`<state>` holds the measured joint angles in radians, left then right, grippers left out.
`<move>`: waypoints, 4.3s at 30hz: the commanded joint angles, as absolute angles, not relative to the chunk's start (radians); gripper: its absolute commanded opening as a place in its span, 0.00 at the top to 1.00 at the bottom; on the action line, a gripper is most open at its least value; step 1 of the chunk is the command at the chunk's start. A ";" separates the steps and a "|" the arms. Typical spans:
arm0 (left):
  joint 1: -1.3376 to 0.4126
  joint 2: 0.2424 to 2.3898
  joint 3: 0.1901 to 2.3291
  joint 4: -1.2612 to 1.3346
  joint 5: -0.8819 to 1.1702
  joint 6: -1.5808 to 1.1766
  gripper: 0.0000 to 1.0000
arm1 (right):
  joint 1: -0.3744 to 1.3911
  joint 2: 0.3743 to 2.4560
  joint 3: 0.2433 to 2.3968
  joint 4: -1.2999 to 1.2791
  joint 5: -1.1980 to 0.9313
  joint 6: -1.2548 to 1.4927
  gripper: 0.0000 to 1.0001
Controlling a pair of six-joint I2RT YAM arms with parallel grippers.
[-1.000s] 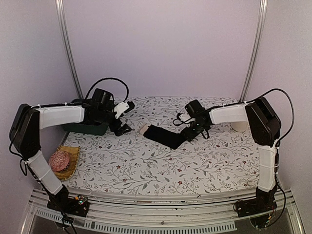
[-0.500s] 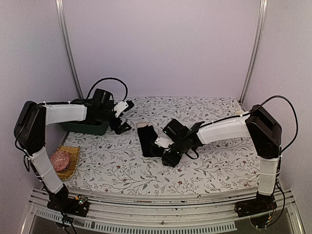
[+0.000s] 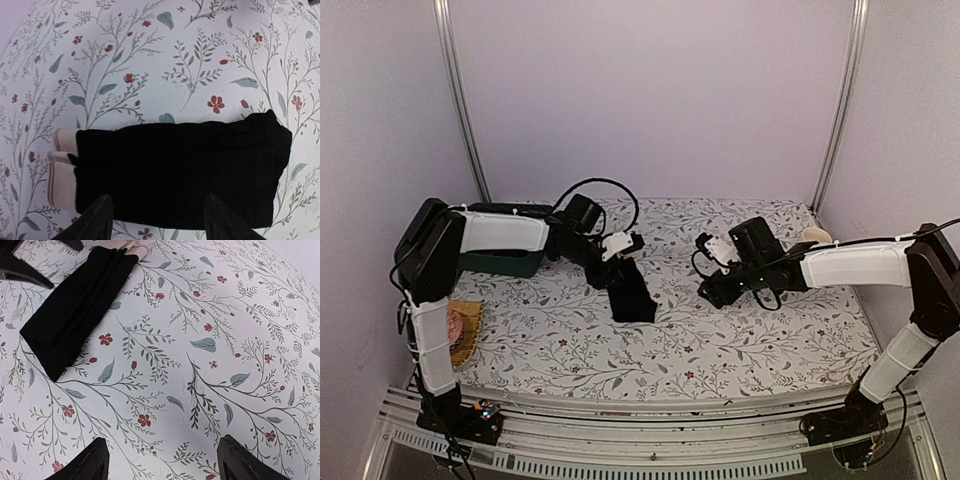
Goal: Roll the underwear
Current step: Rotate the underwear at the center of the board, then move the underwear to the center of the board, then smooth out the underwear at the center of the board, then pick up the underwear from the center of the board.
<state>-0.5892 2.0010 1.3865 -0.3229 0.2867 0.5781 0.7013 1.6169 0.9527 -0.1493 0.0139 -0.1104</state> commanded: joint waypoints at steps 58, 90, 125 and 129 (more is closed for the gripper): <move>-0.789 1.835 0.992 -0.302 0.377 0.705 0.46 | 0.806 2.290 1.632 -0.143 -0.094 -0.063 0.27; -0.818 1.678 1.112 -0.270 0.309 0.748 0.01 | 0.672 1.933 1.427 -0.115 -0.118 -0.223 0.20; -0.953 1.893 0.921 -0.049 0.065 1.095 0.61 | 0.957 1.146 0.585 0.269 0.161 -0.344 0.08; -0.940 1.920 1.000 -0.129 0.118 1.033 0.87 | 1.003 1.152 0.511 0.371 0.179 -0.440 0.09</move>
